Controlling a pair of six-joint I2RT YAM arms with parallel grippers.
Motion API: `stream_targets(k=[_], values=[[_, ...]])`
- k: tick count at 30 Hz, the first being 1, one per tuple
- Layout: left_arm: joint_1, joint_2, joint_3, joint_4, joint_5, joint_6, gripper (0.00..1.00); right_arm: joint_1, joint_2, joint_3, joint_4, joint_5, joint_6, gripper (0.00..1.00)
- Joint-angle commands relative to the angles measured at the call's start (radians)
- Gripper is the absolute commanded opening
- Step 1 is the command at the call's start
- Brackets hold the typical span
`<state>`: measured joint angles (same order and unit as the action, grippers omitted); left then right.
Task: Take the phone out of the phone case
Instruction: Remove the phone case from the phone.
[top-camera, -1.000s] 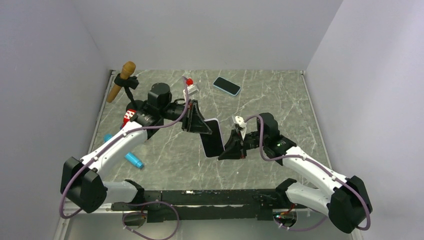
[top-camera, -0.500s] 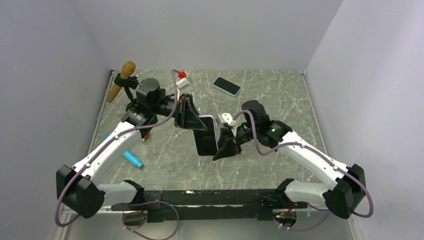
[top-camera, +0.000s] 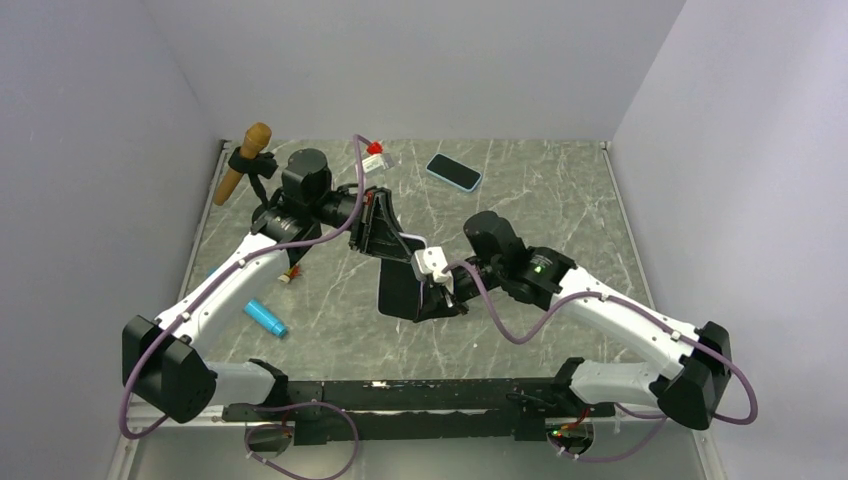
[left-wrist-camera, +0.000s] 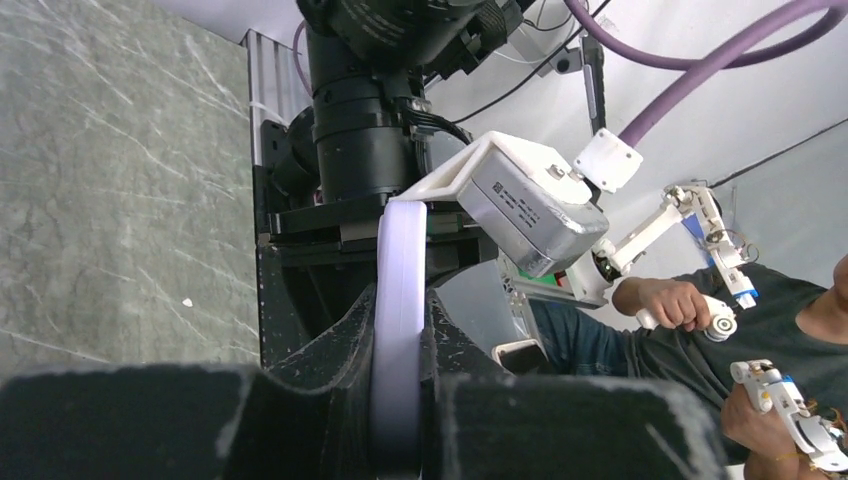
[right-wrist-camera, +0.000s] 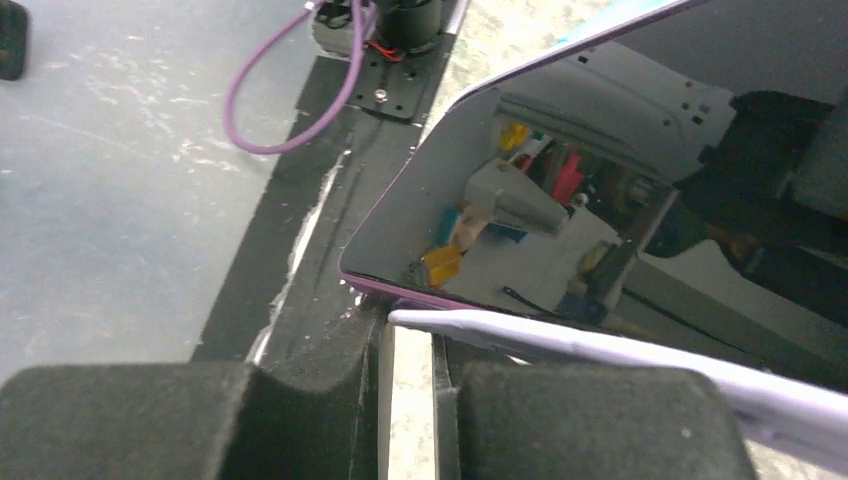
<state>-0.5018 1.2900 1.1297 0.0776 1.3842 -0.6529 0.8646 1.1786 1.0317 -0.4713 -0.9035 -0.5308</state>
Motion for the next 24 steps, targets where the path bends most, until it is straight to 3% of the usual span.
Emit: stream_targets(k=[1,4,7,10,12,13,16,20,21,24], values=[[-0.055,-0.008,-0.033,-0.008,-0.087,-0.067,0.0,0.011,-0.073,-0.04,0.524,0.22,0.016,0.0],[-0.051,-0.05,-0.076,0.122,-0.116,-0.127,0.0,0.011,-0.113,-0.157,0.654,0.462,0.117,0.0],[-0.046,-0.07,-0.127,0.242,-0.145,-0.193,0.0,0.013,-0.174,-0.324,0.915,0.906,0.31,0.0],[-0.033,-0.081,-0.183,0.372,-0.204,-0.264,0.0,0.018,-0.221,-0.432,0.997,1.313,0.524,0.0],[-0.02,-0.083,-0.222,0.47,-0.243,-0.322,0.0,0.017,-0.242,-0.47,0.976,1.353,0.61,0.0],[-0.01,-0.089,-0.241,0.516,-0.265,-0.348,0.0,0.017,-0.25,-0.477,0.948,1.365,0.636,0.09],[0.025,-0.127,-0.298,0.592,-0.351,-0.353,0.0,0.013,-0.272,-0.473,0.769,1.437,0.795,0.56],[0.081,-0.175,-0.387,0.721,-0.505,-0.381,0.0,0.012,-0.314,-0.503,0.63,1.294,1.019,0.95],[0.093,-0.176,-0.402,0.764,-0.53,-0.405,0.0,0.012,-0.317,-0.515,0.626,1.223,1.063,0.99],[0.118,-0.163,-0.452,0.913,-0.605,-0.5,0.0,0.013,-0.344,-0.569,0.64,1.096,1.182,1.0]])
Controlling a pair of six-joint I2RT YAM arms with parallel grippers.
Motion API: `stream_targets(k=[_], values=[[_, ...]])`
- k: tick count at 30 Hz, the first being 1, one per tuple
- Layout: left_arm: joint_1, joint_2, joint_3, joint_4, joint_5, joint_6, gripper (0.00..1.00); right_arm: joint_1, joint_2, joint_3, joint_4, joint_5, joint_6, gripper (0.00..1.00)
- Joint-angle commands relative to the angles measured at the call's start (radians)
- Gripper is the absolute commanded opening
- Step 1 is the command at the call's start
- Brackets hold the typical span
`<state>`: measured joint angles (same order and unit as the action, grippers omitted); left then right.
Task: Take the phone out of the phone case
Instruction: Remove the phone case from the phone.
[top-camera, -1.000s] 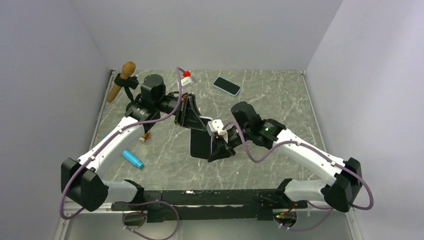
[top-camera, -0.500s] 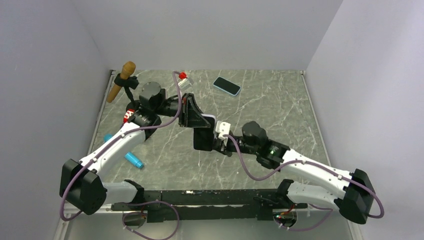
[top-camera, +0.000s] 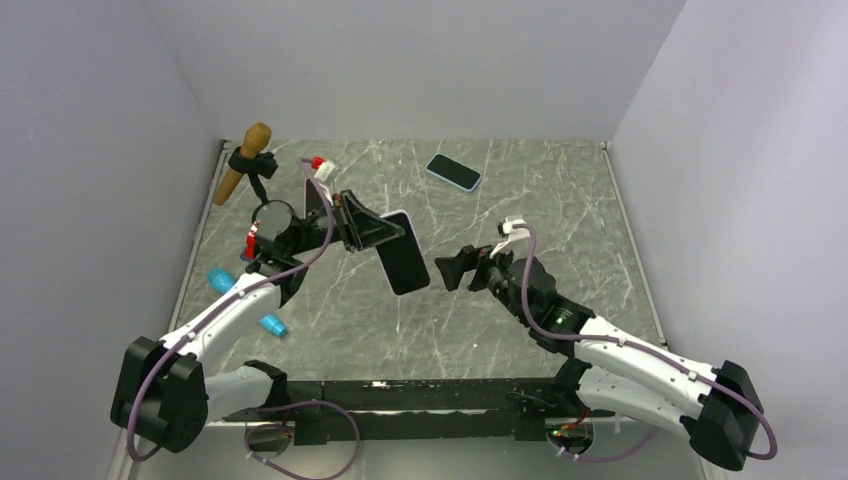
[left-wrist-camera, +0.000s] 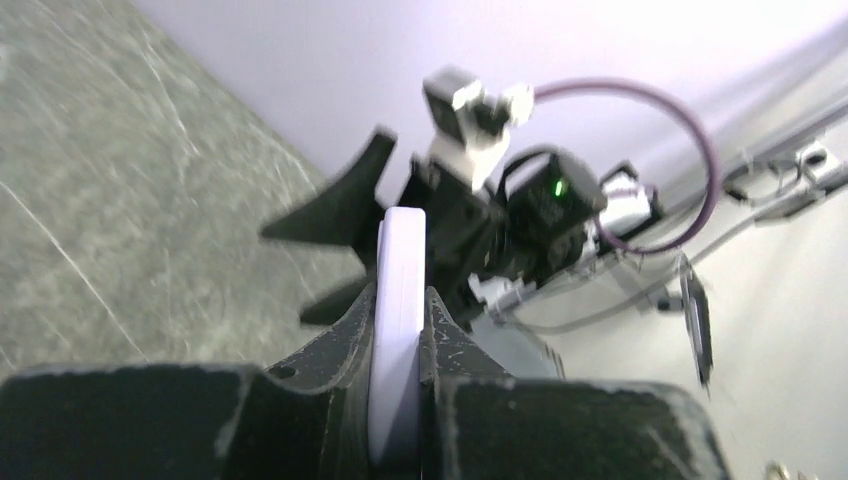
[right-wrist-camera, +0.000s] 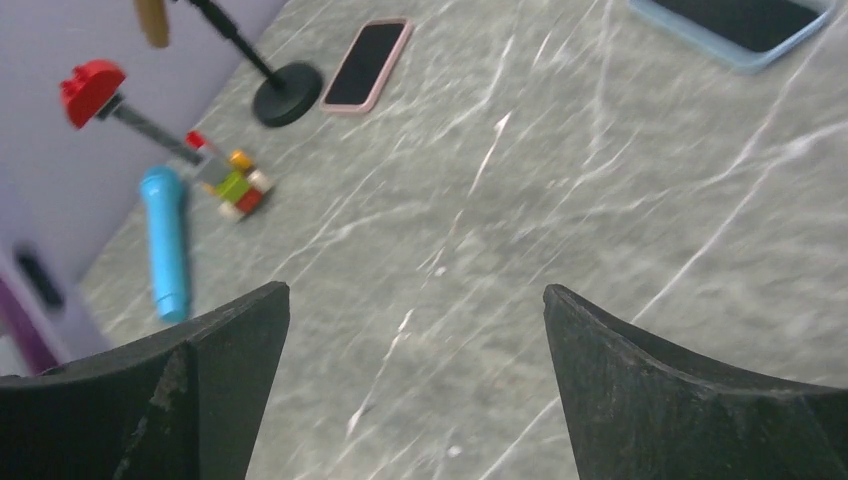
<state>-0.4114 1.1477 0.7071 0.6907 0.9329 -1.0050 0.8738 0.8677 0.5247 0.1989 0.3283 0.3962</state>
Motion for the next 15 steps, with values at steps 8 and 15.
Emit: stream_targets(k=[8,15], values=[[0.028,0.07,-0.156,0.725,-0.354,-0.395,0.0,0.004,0.001,-0.283,0.687,-0.518,0.471,1.0],[0.005,0.082,-0.169,0.743,-0.357,-0.397,0.0,0.005,0.202,-0.234,1.016,-0.664,0.558,0.71]])
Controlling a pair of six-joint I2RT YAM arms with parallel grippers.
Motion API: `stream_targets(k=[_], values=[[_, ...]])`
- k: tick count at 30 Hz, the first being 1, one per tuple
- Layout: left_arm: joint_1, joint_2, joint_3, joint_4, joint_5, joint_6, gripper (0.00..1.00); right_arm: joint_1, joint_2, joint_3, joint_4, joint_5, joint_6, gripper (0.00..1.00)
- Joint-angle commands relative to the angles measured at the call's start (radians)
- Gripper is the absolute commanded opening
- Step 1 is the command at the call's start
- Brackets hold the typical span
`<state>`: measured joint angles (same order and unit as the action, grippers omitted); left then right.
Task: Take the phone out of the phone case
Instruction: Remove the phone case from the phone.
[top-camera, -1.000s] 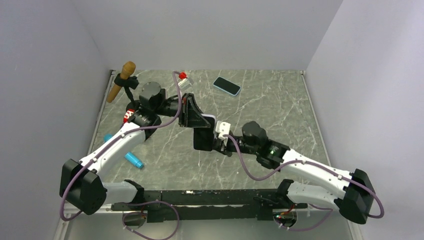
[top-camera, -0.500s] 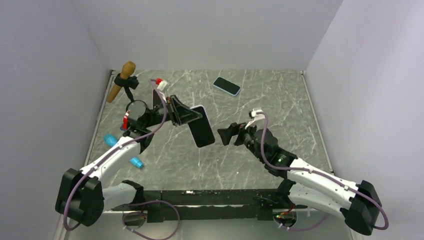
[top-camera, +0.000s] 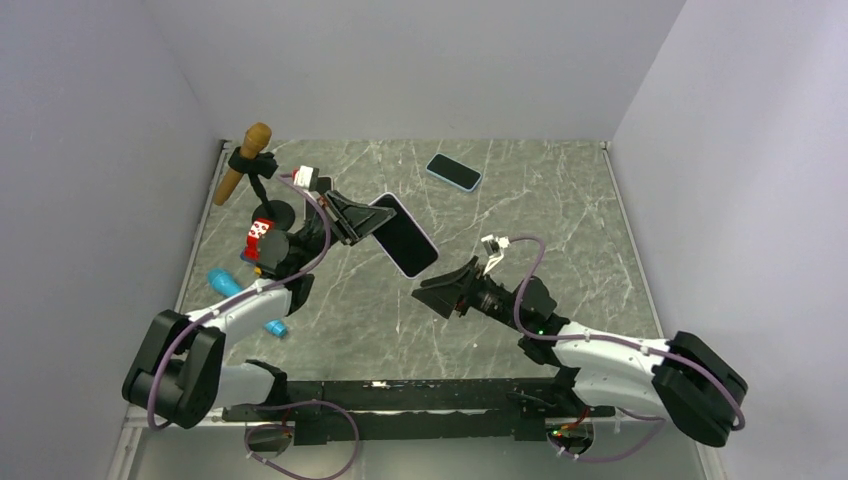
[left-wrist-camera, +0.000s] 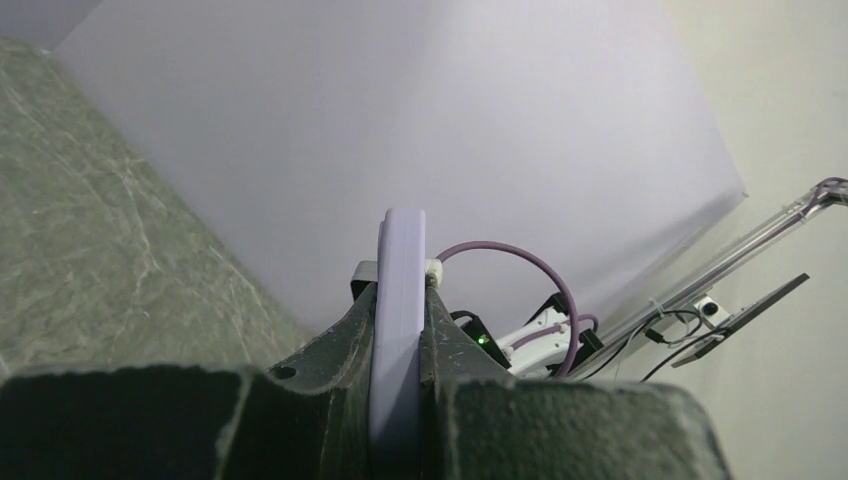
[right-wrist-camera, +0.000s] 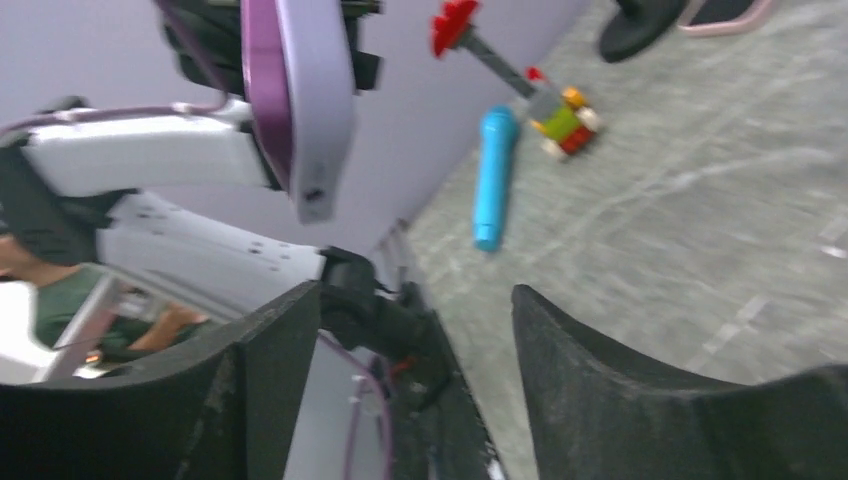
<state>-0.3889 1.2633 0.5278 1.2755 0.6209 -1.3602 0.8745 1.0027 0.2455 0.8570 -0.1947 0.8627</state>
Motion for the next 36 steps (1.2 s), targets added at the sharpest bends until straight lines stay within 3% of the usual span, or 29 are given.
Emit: stream_targets(k=[1,4,12,25,28,31,36], values=[[-0.02,-0.045,0.008,0.137,-0.044,-0.03,0.0,0.004,0.088,0.047,0.393,-0.158,0.1,0.68],[-0.027,-0.077,0.005,0.094,-0.045,0.005,0.0,0.006,0.127,0.039,0.5,-0.186,0.12,0.62],[-0.039,-0.107,0.018,0.049,-0.036,0.025,0.0,0.007,0.181,0.066,0.59,-0.204,0.136,0.59],[-0.062,-0.169,0.017,-0.016,-0.049,-0.006,0.0,0.01,0.279,0.126,0.581,-0.245,0.093,0.33],[-0.062,-0.186,0.026,-0.062,-0.044,-0.03,0.0,0.014,0.282,0.124,0.561,-0.261,0.029,0.27],[-0.068,-0.197,0.041,-0.096,-0.025,-0.079,0.0,0.015,0.273,0.113,0.544,-0.245,-0.075,0.0],[-0.075,-0.199,0.034,-0.09,0.013,-0.277,0.0,0.029,0.264,0.116,0.496,-0.33,-0.423,0.0]])
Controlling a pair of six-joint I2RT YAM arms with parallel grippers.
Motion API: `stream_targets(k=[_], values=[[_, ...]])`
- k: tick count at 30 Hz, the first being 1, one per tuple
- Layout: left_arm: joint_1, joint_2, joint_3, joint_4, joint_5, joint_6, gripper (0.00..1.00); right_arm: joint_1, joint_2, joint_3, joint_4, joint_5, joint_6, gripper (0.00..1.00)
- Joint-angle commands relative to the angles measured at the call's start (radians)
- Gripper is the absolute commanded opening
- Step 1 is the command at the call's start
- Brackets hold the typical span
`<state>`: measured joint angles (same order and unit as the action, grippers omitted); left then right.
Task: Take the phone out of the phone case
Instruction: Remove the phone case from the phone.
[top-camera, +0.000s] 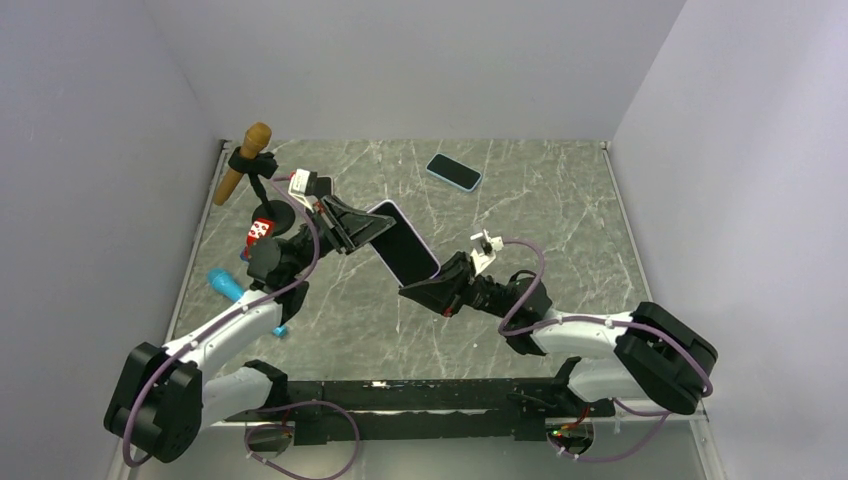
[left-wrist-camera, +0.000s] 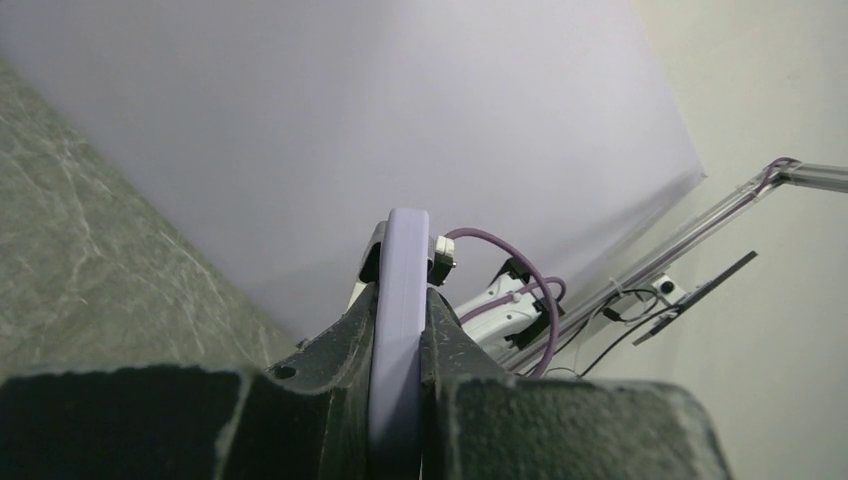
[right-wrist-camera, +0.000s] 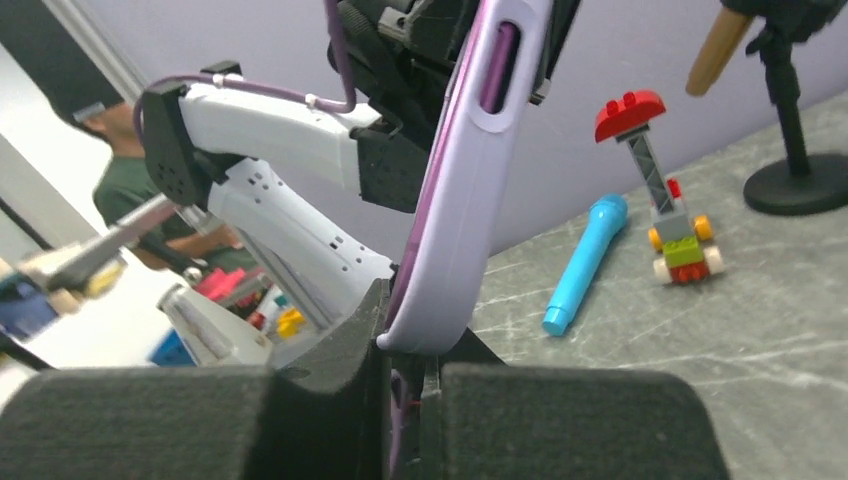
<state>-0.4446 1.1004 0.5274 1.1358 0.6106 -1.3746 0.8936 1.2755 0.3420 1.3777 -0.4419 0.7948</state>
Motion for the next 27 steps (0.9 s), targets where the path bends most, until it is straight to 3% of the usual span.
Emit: stream_targets(k=[1,5,14,22,26,27], values=[[-0.023,-0.033,0.029,0.073,0.028,-0.309,0.0,0.011,-0.012,0.039,-0.107,-0.113,-0.435,0.0],[-0.05,-0.047,-0.003,0.154,0.016,-0.452,0.0,0.005,-0.011,0.137,-0.285,-0.217,-0.629,0.0],[-0.069,-0.147,-0.026,0.031,0.036,-0.43,0.0,-0.08,0.037,0.319,-0.413,-0.339,-0.659,0.0],[-0.078,-0.145,-0.026,0.049,0.03,-0.418,0.0,-0.156,0.103,0.265,-0.159,-0.352,-0.449,0.0],[-0.078,-0.155,0.003,-0.005,0.046,-0.332,0.0,-0.187,0.116,0.213,-0.202,-0.195,-0.282,0.0],[-0.078,-0.157,0.014,-0.036,0.054,-0.294,0.0,-0.195,0.112,0.199,-0.231,-0.152,-0.231,0.07]])
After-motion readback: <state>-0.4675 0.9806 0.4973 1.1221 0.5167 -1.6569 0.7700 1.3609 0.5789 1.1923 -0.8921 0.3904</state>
